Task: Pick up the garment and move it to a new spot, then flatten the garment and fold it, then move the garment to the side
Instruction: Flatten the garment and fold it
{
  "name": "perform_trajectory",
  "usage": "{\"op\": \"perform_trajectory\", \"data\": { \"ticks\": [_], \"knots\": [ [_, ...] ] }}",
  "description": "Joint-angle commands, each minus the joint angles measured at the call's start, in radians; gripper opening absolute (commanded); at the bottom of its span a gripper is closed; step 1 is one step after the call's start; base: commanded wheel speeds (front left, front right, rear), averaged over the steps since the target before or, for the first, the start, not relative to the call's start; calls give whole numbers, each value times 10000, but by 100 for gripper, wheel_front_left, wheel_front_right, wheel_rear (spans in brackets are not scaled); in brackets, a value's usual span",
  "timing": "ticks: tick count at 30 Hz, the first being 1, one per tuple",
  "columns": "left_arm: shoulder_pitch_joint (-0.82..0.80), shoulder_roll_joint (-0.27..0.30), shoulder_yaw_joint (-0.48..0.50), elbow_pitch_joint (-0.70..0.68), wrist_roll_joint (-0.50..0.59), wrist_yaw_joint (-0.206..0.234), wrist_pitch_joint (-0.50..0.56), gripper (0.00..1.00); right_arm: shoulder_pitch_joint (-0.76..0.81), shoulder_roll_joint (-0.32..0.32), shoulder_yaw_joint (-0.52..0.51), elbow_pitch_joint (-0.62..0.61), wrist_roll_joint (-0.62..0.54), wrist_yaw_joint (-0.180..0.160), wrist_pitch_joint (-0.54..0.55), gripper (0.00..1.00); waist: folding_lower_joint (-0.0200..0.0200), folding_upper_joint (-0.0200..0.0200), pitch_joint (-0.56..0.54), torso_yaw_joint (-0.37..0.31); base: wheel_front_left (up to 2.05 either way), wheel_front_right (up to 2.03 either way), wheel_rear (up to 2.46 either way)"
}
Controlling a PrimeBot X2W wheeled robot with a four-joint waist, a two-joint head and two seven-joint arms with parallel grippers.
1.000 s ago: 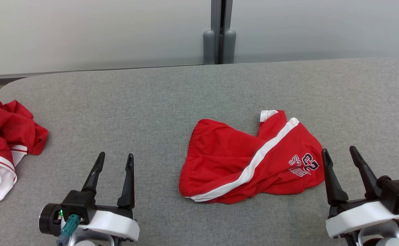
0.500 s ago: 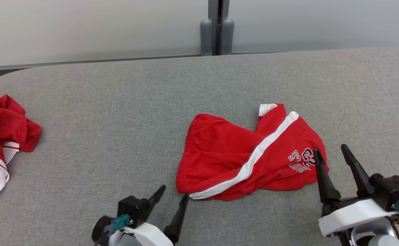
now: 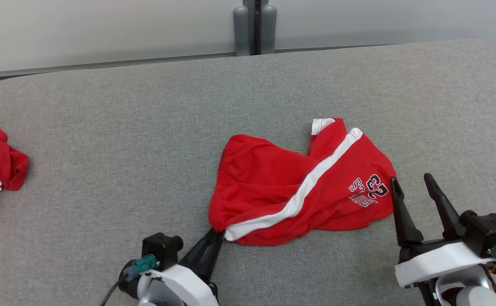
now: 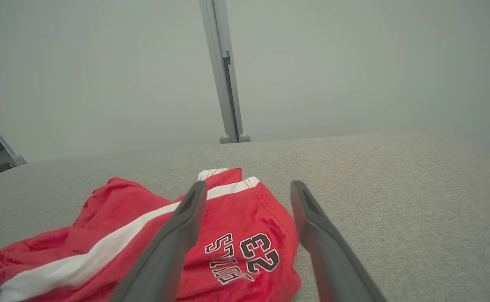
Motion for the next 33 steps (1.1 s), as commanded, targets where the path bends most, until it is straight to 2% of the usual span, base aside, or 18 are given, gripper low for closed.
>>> {"op": "perform_trajectory", "data": {
  "ticks": [1,6,11,19,23,28,33],
  "knots": [
    [-218,146,-30,1,-132,-34,-136,0,-82,-6,-48,24,54,1,-53,100,0,0,25,-20,0,0,0],
    [-255,519,-254,-408,-231,-46,-389,0,-14,16,-199,79,76,1,-71,100,0,0,40,55,0,0,0],
    [134,956,-437,-1499,-219,-36,-36,0,98,48,-386,160,69,1,-110,100,0,0,41,316,0,0,0],
    [1182,1607,-293,-3964,-543,437,957,0,166,105,-608,195,30,1,-132,100,0,0,62,709,0,0,0],
    [1428,1851,-183,-4769,-719,633,1490,0,108,132,-626,195,48,1,-102,100,0,0,103,763,0,0,0],
    [1178,1860,-6,-4771,-1008,698,1760,0,-96,149,-490,180,113,1,-70,100,0,0,233,598,0,0,0],
    [543,1883,181,-4139,-1148,598,1822,0,-283,158,-430,204,120,1,-90,100,0,0,480,195,0,0,0]
  ]
}}
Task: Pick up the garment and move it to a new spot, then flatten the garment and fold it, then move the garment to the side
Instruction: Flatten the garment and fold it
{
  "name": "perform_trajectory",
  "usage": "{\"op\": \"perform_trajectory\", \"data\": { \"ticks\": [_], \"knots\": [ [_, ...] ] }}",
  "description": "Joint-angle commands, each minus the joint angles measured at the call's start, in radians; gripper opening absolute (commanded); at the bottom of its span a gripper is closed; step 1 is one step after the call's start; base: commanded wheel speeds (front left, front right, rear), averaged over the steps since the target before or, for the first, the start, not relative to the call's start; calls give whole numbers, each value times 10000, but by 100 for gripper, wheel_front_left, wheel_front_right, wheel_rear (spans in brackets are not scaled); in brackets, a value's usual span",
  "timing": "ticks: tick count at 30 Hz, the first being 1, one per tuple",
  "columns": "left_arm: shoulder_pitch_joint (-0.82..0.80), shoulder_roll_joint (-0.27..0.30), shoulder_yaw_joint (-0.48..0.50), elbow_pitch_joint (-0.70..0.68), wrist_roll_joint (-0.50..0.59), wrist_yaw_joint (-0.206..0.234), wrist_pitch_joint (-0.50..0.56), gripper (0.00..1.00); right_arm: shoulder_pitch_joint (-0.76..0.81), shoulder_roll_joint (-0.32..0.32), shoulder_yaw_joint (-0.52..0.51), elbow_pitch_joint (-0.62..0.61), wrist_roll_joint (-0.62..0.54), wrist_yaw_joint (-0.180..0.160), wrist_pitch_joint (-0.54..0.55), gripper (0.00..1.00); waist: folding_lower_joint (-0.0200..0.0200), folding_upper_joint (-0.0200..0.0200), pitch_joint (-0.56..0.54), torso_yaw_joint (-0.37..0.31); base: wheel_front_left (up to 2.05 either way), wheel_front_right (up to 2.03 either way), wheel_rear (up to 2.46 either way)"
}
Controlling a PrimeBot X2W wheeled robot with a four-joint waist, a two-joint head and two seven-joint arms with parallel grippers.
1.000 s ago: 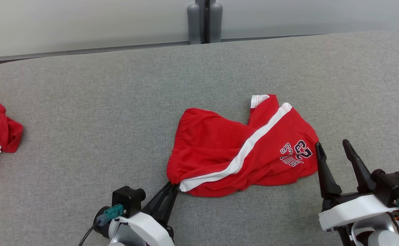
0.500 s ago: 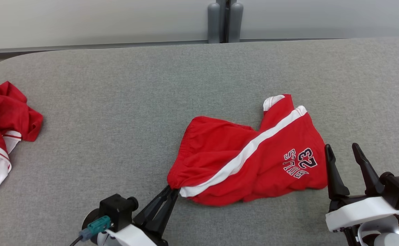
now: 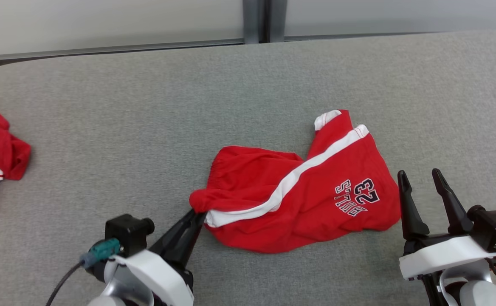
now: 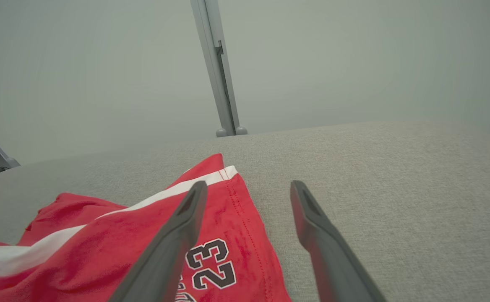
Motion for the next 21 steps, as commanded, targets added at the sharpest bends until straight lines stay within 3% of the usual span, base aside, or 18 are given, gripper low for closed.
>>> {"op": "perform_trajectory", "data": {
  "ticks": [1,10,17,18,19,20,21],
  "knots": [
    [-254,-2,29,89,-9,-31,-7,0,-150,-24,-31,12,34,1,-61,100,0,-1,157,-180,0,0,0],
    [-2207,-177,375,2368,-201,-202,-165,0,-555,6,213,127,176,1,-233,100,0,-1,1050,-1050,0,0,0],
    [-3019,-398,412,3947,-207,-247,-505,0,-714,23,184,397,194,1,-431,100,0,-1,1232,-1153,0,0,0],
    [-3033,-432,374,4080,-196,-252,-553,21,-722,23,156,433,189,1,-454,100,0,-1,1209,-1121,0,0,0],
    [-3073,-445,334,4189,-123,-241,-622,80,-732,23,131,465,174,1,-473,100,0,-1,1181,-1077,0,0,0],
    [-3095,-490,314,4255,-97,-221,-713,100,-751,27,137,481,157,1,-487,100,0,-1,1151,-1036,0,0,0],
    [-3083,-520,280,4303,-14,-198,-830,100,-768,26,140,499,128,1,-501,100,0,-1,1107,-992,0,0,0]
  ]
}}
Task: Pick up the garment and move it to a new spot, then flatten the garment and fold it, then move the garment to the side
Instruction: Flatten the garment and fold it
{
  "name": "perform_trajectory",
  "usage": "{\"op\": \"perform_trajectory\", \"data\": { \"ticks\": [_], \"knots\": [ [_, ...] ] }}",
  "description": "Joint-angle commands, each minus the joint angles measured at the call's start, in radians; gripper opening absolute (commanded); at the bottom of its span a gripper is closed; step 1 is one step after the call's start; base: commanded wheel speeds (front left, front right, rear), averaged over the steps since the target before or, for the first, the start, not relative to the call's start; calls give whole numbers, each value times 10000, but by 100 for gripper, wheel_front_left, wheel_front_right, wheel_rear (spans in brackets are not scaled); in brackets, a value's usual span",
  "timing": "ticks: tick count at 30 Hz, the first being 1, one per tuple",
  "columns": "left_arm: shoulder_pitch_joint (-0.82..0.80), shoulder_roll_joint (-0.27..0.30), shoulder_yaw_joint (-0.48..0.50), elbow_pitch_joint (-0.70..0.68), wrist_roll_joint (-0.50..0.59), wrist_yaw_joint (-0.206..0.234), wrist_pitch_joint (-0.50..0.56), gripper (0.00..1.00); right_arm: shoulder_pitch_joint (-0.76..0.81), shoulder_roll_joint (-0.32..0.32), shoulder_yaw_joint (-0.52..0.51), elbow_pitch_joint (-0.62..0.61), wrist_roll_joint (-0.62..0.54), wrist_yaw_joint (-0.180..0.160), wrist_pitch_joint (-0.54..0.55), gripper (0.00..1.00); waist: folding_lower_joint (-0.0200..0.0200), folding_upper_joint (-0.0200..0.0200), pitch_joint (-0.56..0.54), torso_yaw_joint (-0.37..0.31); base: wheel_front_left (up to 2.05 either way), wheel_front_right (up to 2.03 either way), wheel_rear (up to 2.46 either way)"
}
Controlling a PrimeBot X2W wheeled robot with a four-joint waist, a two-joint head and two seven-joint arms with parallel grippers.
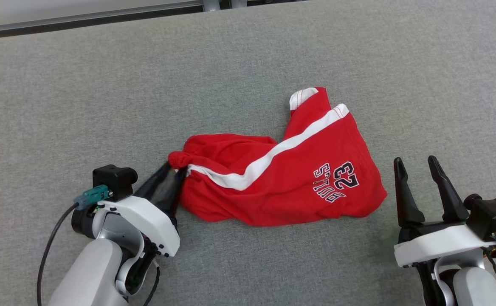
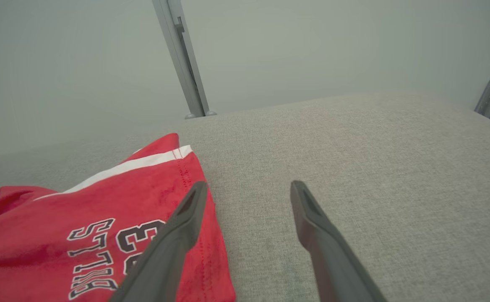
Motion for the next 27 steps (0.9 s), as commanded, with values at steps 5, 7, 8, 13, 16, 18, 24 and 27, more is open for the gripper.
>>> {"op": "perform_trajectory", "data": {
  "ticks": [5,7,8,13,16,18,24,27],
  "knots": [
    [188,-81,51,-134,542,489,-1130,100,-226,-14,-20,30,-224,1,-85,100,0,0,-305,338,0,0,0],
    [291,-143,136,-392,742,727,-1674,100,-279,-63,-54,-22,-292,1,-71,100,0,0,-392,453,0,0,0],
    [364,-158,197,-535,806,850,-1957,100,-300,-92,-69,-36,-314,1,-42,100,0,0,-429,505,0,0,0],
    [647,-237,619,-1200,1199,1523,-3002,100,-351,-278,-120,-138,-517,1,66,100,0,0,-680,777,0,0,0],
    [883,-212,935,-1649,1556,1901,-3240,100,-289,-386,-125,-203,-676,1,145,100,0,0,-878,896,0,0,0],
    [978,-183,1022,-1776,1702,1993,-3260,100,-223,-427,-110,-211,-701,1,188,100,0,0,-958,924,0,0,0],
    [1976,-34,1396,-2384,2256,2416,-3310,100,132,-518,113,-311,-837,1,393,100,0,0,-1356,922,0,0,0],
    [2469,28,1392,-2446,2404,2504,-3313,100,330,-534,171,-386,-820,1,468,100,0,0,-1514,920,0,0,0]
  ]
}}
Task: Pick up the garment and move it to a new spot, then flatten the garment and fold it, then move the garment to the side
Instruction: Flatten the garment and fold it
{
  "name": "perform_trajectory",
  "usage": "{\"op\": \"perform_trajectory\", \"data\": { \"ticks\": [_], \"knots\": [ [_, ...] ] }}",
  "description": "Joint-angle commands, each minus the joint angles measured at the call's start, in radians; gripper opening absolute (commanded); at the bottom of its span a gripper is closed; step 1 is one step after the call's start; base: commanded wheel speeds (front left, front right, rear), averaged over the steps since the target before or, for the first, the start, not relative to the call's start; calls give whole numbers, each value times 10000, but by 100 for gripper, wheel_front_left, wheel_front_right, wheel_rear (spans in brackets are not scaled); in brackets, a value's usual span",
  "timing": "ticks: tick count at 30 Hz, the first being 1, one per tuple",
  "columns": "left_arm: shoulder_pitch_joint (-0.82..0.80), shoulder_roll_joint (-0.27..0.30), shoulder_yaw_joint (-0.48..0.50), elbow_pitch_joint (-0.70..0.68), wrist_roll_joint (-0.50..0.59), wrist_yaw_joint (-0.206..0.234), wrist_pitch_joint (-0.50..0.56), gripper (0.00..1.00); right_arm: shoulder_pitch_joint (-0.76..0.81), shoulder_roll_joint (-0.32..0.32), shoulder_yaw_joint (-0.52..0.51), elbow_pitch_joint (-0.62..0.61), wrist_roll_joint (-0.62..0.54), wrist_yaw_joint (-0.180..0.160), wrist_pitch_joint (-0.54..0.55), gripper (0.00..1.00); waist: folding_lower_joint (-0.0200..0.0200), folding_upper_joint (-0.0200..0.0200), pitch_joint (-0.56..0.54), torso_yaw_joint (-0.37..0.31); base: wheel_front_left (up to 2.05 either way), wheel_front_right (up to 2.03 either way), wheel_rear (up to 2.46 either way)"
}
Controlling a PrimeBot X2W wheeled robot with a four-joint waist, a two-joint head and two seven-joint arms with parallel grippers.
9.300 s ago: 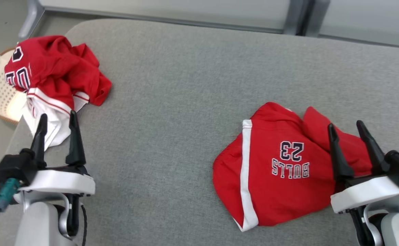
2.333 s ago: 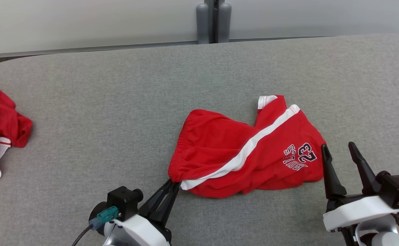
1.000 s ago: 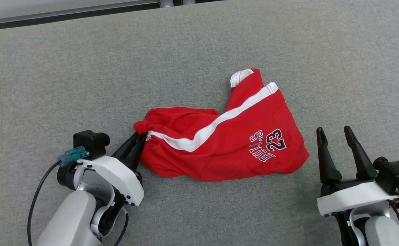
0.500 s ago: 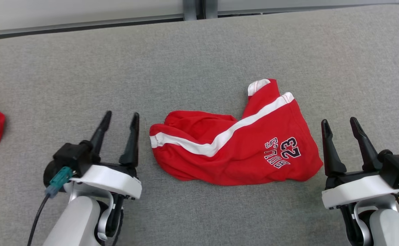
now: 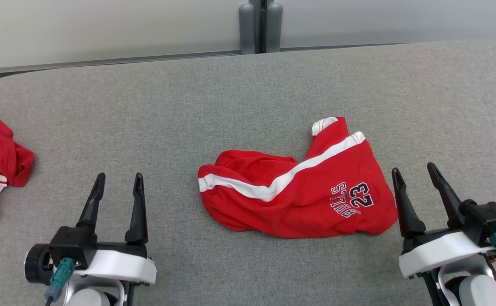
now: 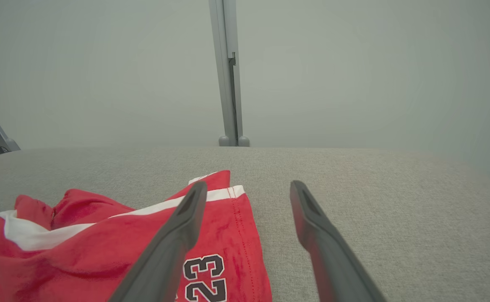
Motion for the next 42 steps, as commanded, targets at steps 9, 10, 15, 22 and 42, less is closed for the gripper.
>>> {"op": "perform_trajectory", "data": {
  "ticks": [9,10,15,22,42],
  "knots": [
    [390,1,-80,137,-5,-40,-42,100,394,-71,-27,-249,88,1,211,100,0,-1,-297,21,0,0,0],
    [389,-3,-89,159,-7,-49,-42,100,400,-66,-32,-274,93,1,227,100,0,-1,-306,19,0,0,0],
    [312,1,-147,199,33,-68,-43,100,399,-13,-41,-351,115,1,267,100,0,-1,-298,7,0,0,0],
    [70,31,-363,210,80,-186,122,100,358,41,-72,-373,168,1,249,100,0,-1,-185,31,0,0,0],
    [-2052,-615,-1529,2641,-1130,-1873,2656,100,-75,220,124,-13,388,1,-44,100,0,-1,705,-568,0,0,0]
  ]
}}
